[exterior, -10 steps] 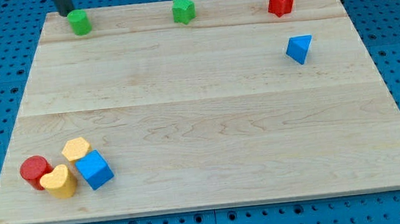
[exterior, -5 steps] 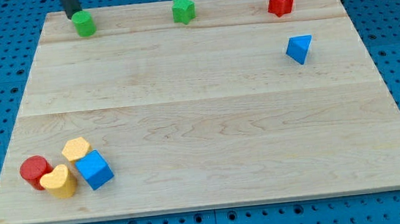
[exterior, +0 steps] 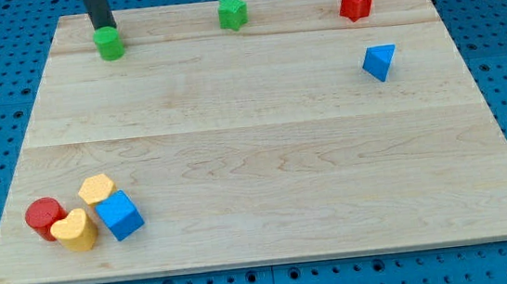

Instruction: Move the green circle towards center left

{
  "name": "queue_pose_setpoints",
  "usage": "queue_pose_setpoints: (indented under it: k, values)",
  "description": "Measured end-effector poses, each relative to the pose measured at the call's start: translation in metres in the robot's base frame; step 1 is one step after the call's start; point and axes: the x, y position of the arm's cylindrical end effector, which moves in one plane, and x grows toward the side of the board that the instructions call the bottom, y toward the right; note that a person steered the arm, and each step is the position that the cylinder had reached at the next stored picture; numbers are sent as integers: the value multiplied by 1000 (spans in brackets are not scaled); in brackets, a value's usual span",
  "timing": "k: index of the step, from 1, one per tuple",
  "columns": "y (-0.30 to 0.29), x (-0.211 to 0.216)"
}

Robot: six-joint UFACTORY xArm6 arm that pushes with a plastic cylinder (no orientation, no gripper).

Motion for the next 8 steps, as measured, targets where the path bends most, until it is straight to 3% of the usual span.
queue_pose_setpoints:
  k: [4, 8]
  values:
    - [24, 54]
    - [-17, 104]
